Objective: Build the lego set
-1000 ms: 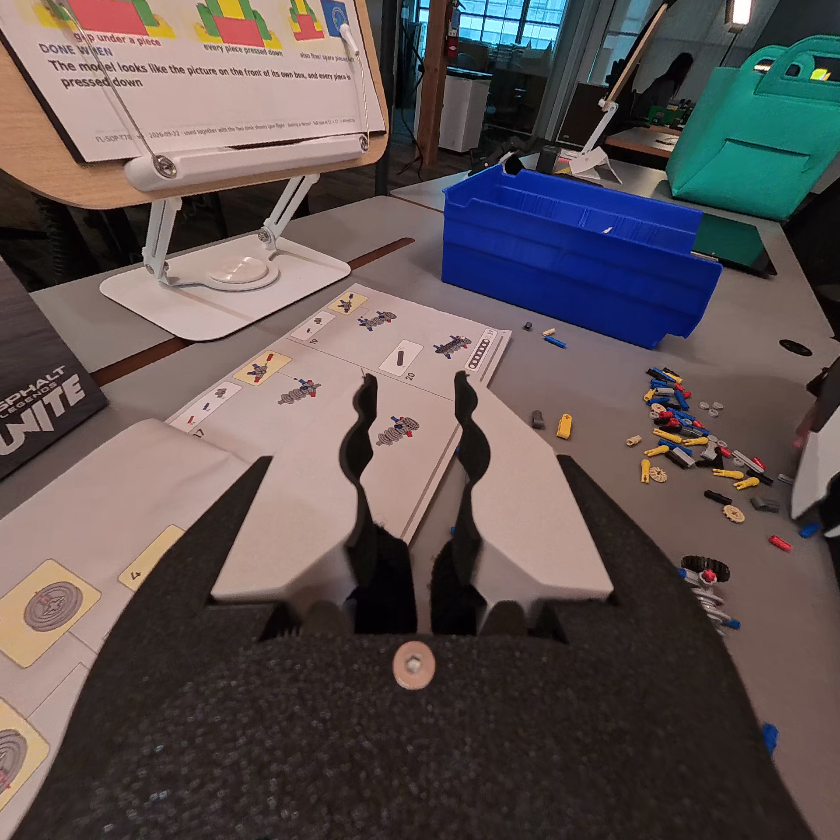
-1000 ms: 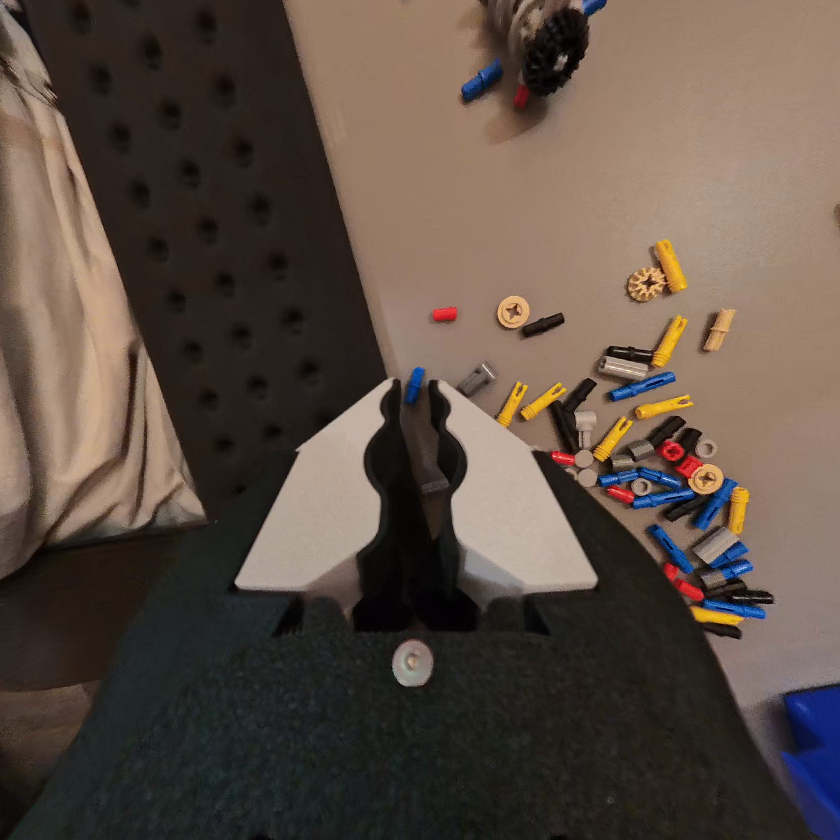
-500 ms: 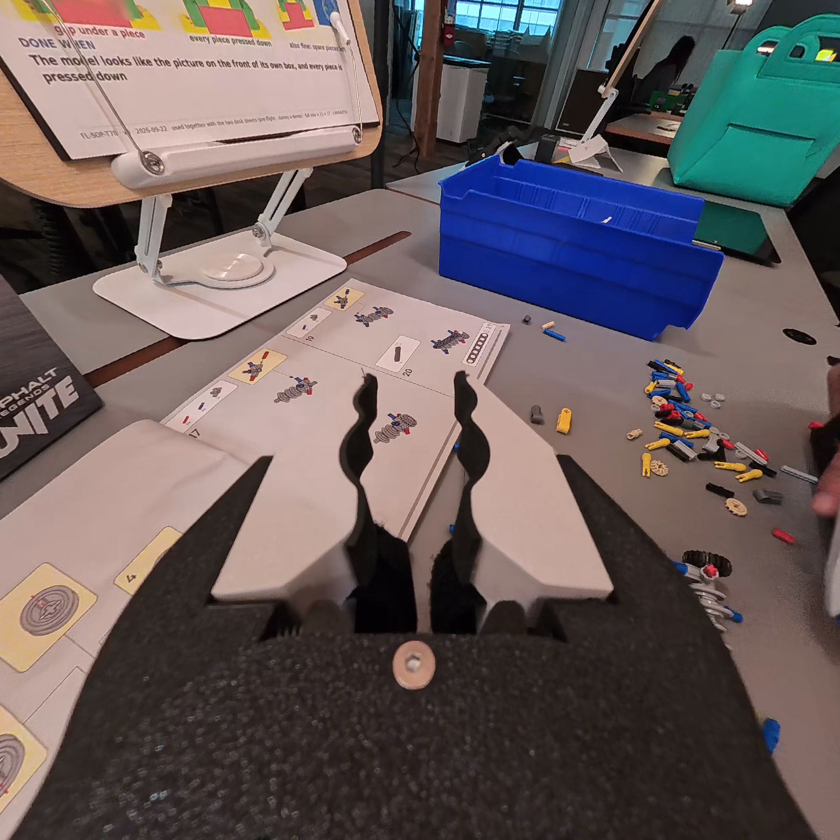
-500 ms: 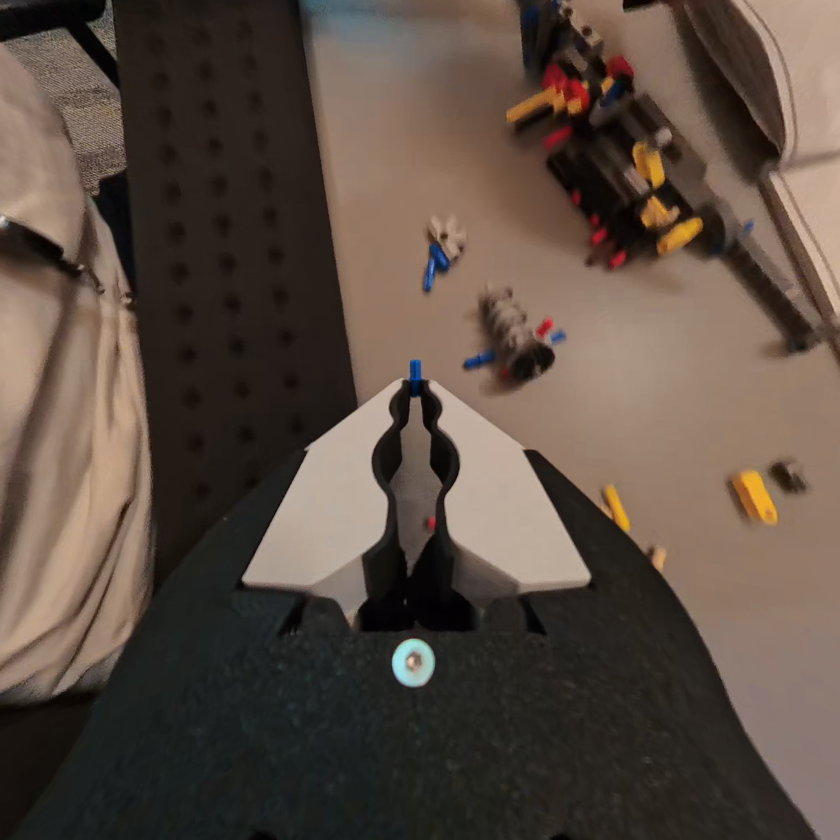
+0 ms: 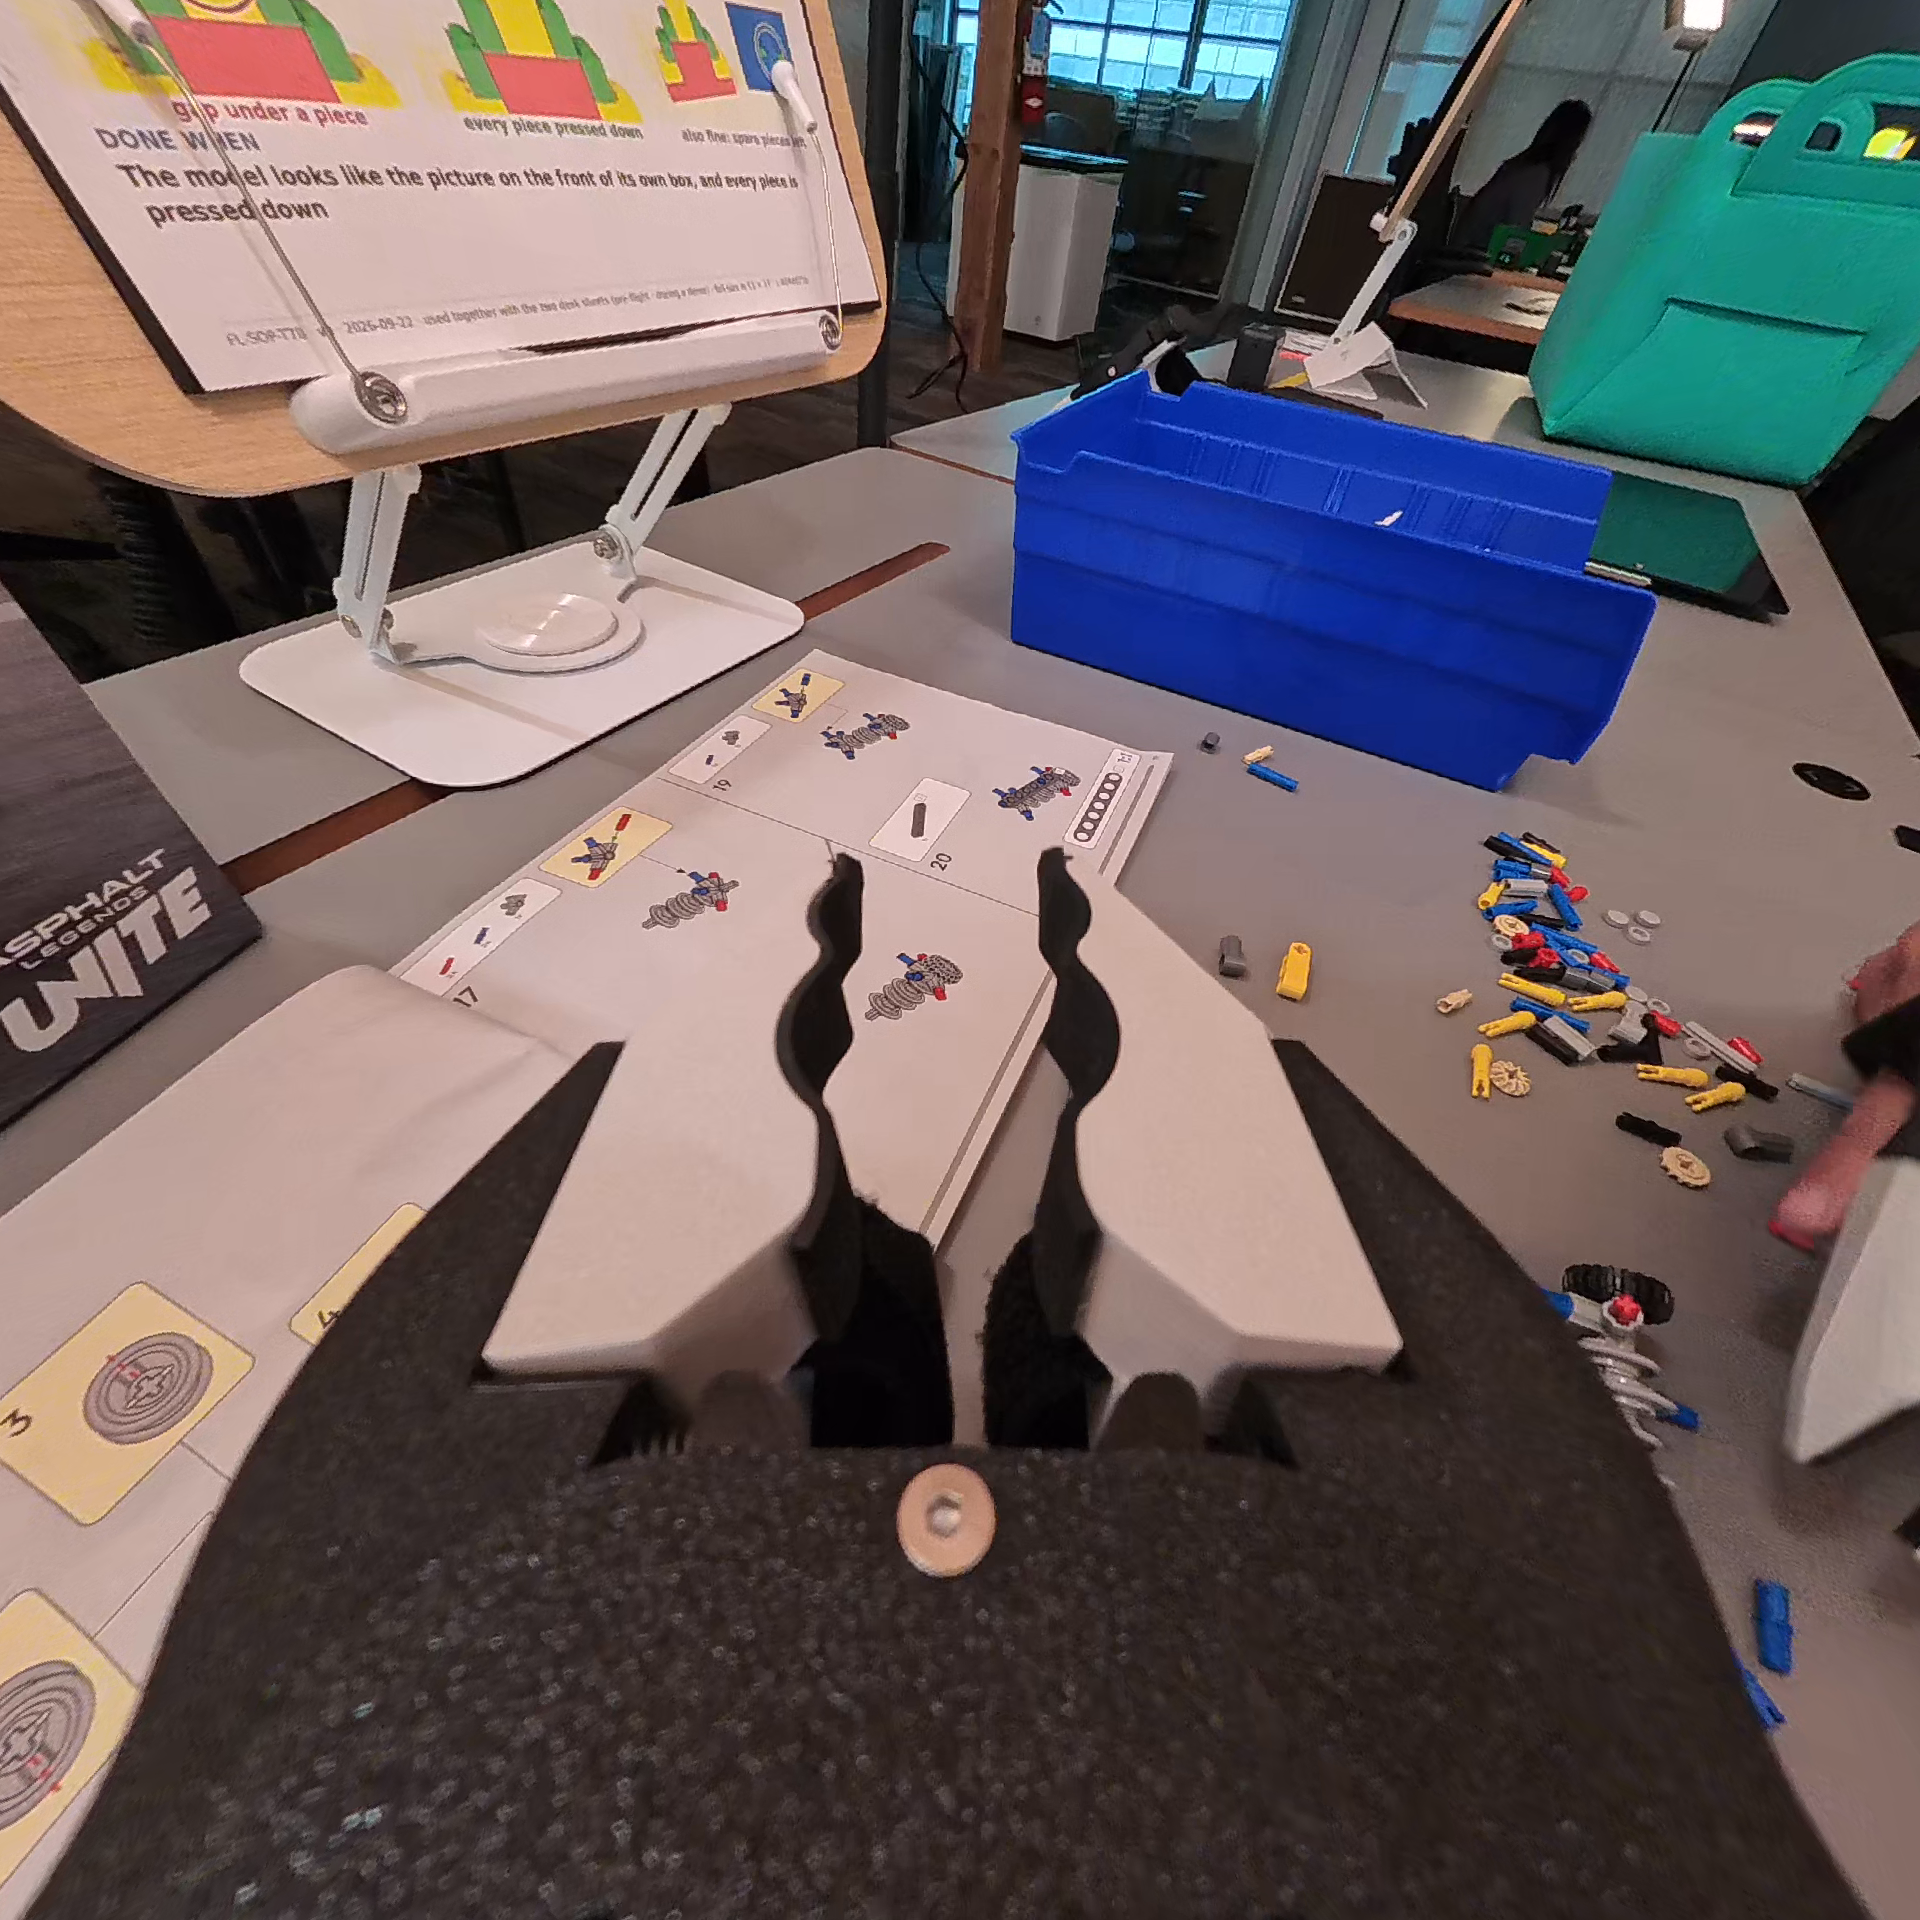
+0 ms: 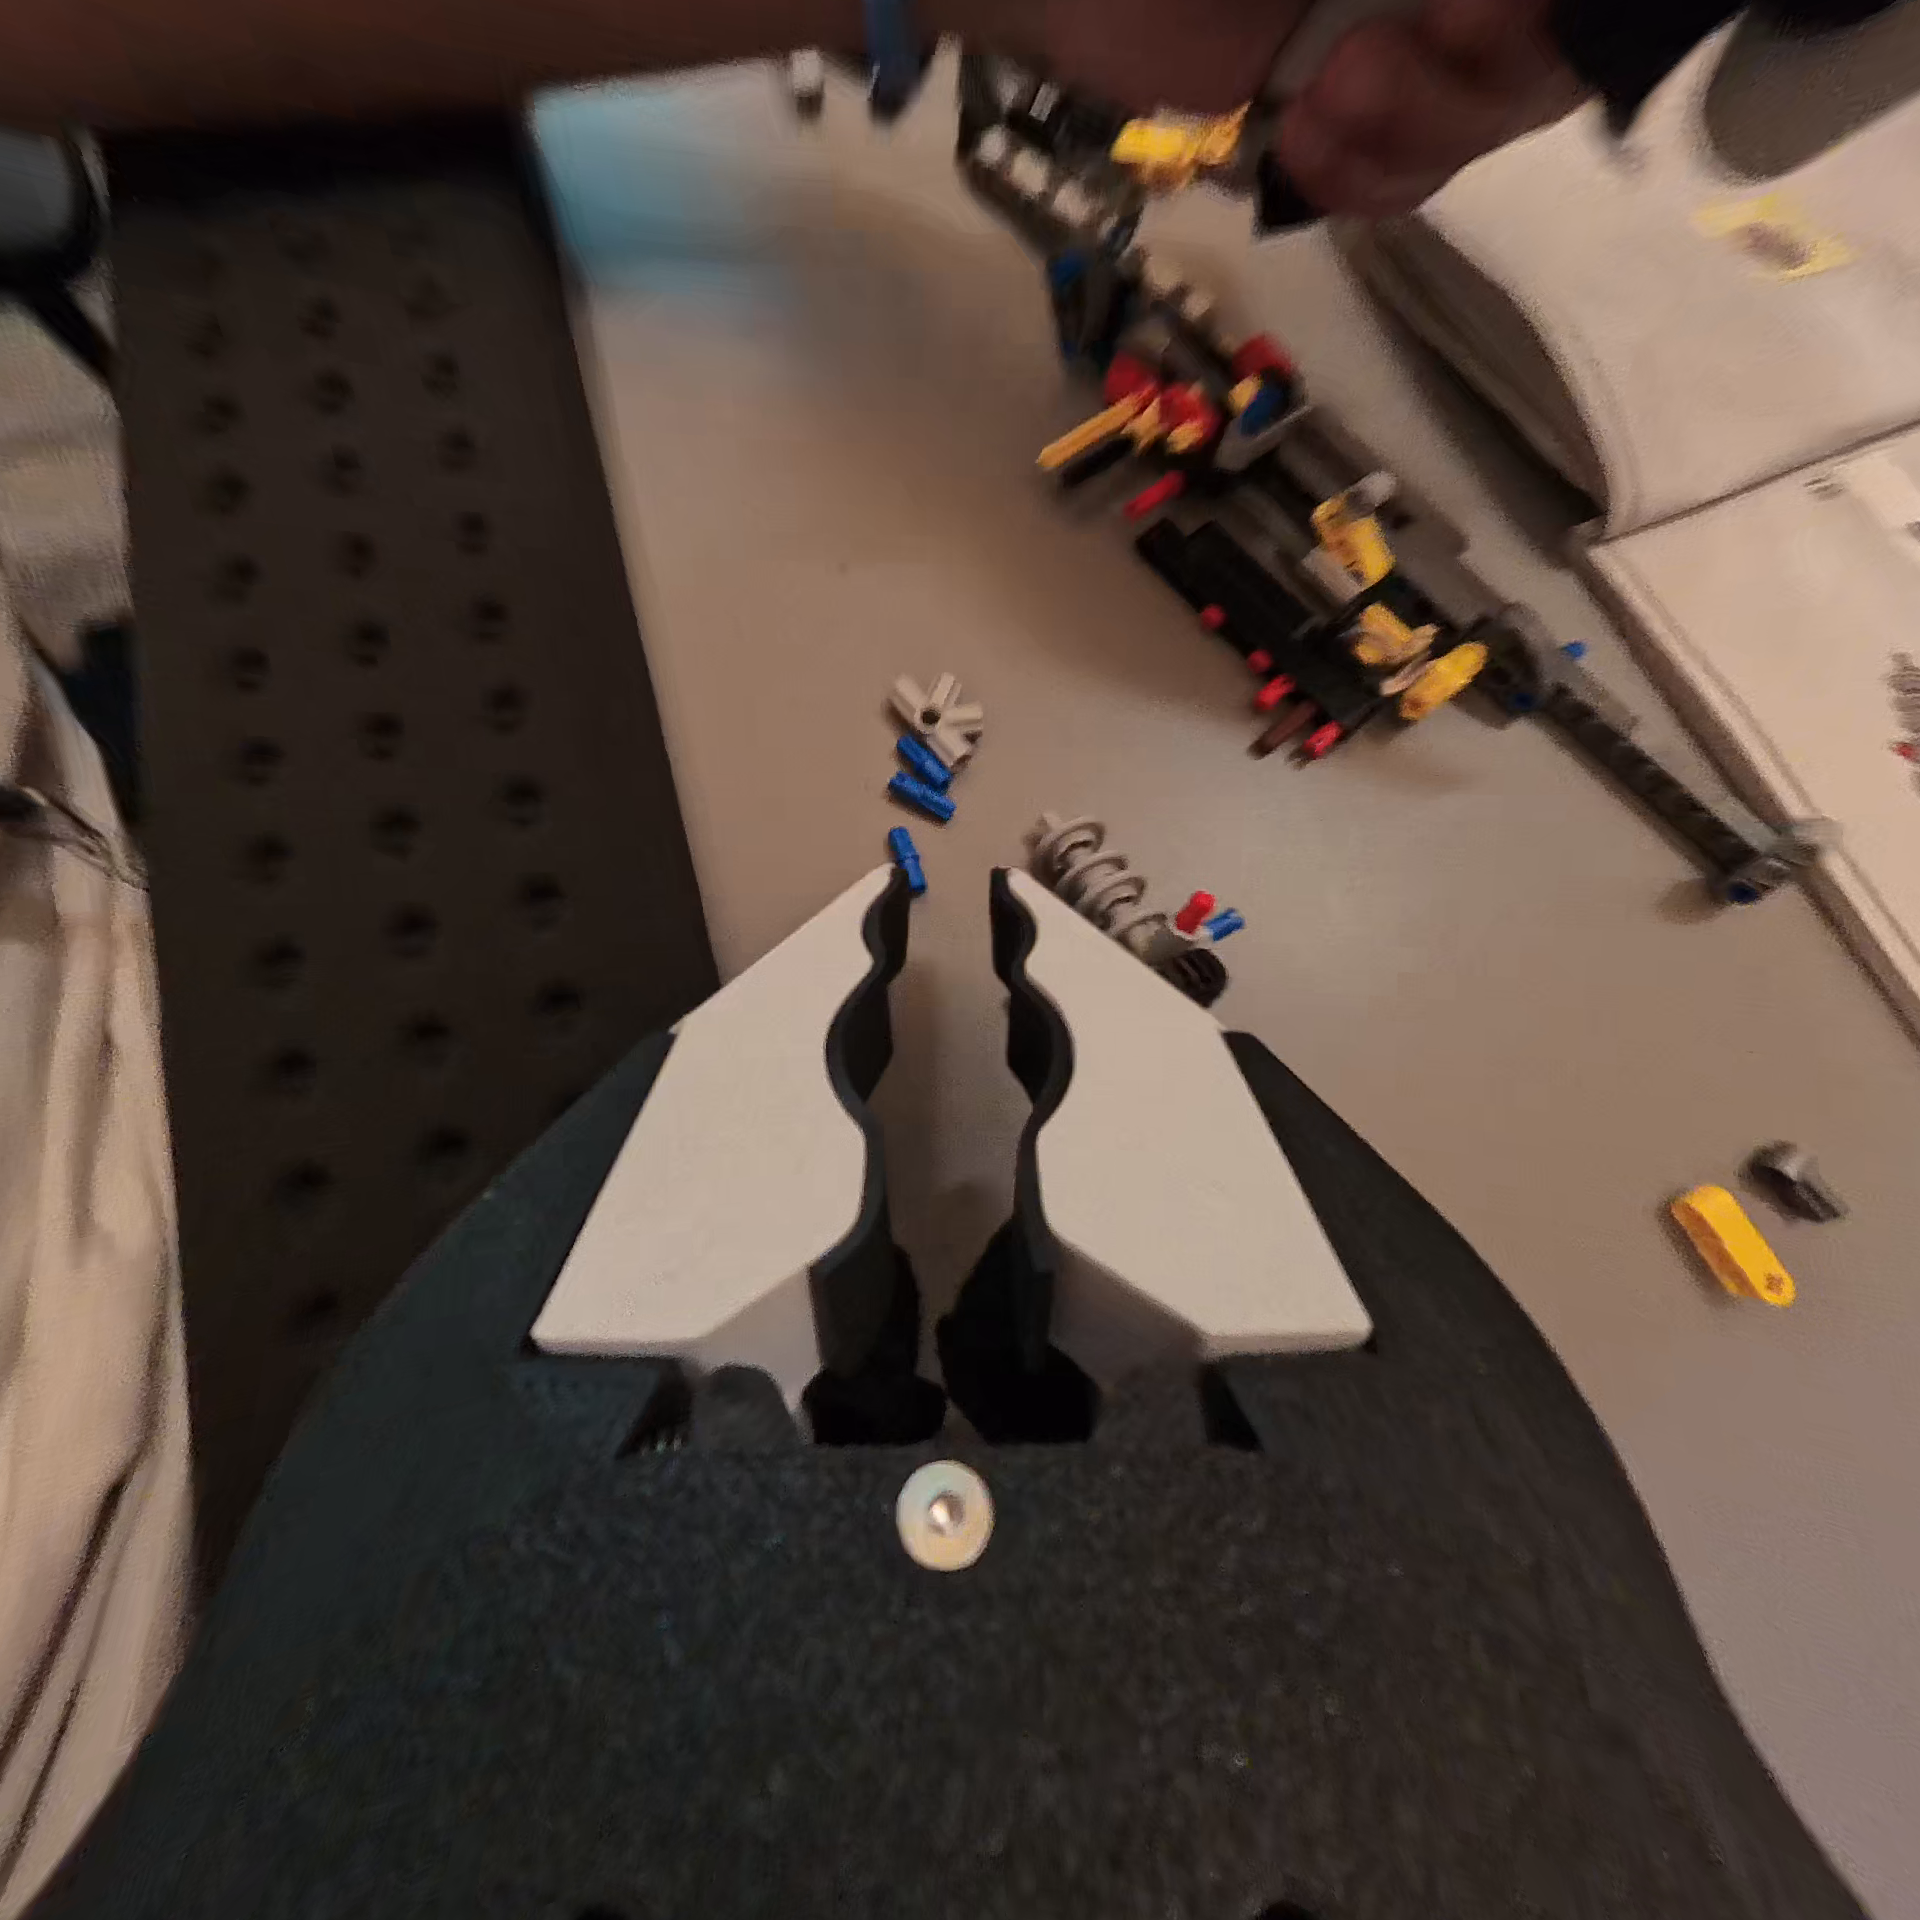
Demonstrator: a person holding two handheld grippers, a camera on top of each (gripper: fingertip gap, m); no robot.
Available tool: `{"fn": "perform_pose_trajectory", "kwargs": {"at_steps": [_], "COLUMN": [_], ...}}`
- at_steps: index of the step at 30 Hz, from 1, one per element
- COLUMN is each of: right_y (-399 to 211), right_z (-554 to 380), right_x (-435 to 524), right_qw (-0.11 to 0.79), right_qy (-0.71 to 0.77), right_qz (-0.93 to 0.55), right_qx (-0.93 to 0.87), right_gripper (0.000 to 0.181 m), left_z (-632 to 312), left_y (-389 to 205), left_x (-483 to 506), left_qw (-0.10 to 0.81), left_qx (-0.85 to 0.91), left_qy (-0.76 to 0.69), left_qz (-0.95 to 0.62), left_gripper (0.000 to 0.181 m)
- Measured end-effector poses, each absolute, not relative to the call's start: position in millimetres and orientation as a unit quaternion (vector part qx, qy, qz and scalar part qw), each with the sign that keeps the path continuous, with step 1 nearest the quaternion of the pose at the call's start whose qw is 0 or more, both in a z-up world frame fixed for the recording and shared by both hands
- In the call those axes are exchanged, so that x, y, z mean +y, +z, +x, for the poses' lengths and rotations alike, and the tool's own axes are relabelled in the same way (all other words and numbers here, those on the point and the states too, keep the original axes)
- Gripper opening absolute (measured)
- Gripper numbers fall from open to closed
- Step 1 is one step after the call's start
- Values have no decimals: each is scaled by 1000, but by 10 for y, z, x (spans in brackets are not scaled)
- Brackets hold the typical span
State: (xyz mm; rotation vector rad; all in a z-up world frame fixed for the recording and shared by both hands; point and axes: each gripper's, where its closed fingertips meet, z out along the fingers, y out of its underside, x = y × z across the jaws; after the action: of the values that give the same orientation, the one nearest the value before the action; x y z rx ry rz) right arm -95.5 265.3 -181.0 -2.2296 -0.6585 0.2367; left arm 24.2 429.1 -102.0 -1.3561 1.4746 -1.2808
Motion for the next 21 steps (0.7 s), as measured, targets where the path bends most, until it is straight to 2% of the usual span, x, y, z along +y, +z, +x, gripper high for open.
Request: {"fn": "perform_pose_trajectory", "kwargs": {"at_steps": [2, 9, 21], "right_y": [-1679, -1828, -2028], "right_z": [-890, -1112, -1230], "right_x": [2653, 2811, 3089], "right_qw": [419, 420, 358], "right_qy": [111, 73, 63], "right_qz": [-875, -877, -901], "right_qx": [-216, -222, -238], "right_gripper": [15, 17, 21], "left_z": [237, 237, 223], "left_y": [-1017, -1014, -973], "left_x": [4288, 4284, 4299], "left_qw": [375, 376, 378], "left_qx": [578, 578, 574], "left_qy": [-497, -496, -500], "left_qz": [-528, -528, -527], "left_gripper": [33, 33, 32]}}
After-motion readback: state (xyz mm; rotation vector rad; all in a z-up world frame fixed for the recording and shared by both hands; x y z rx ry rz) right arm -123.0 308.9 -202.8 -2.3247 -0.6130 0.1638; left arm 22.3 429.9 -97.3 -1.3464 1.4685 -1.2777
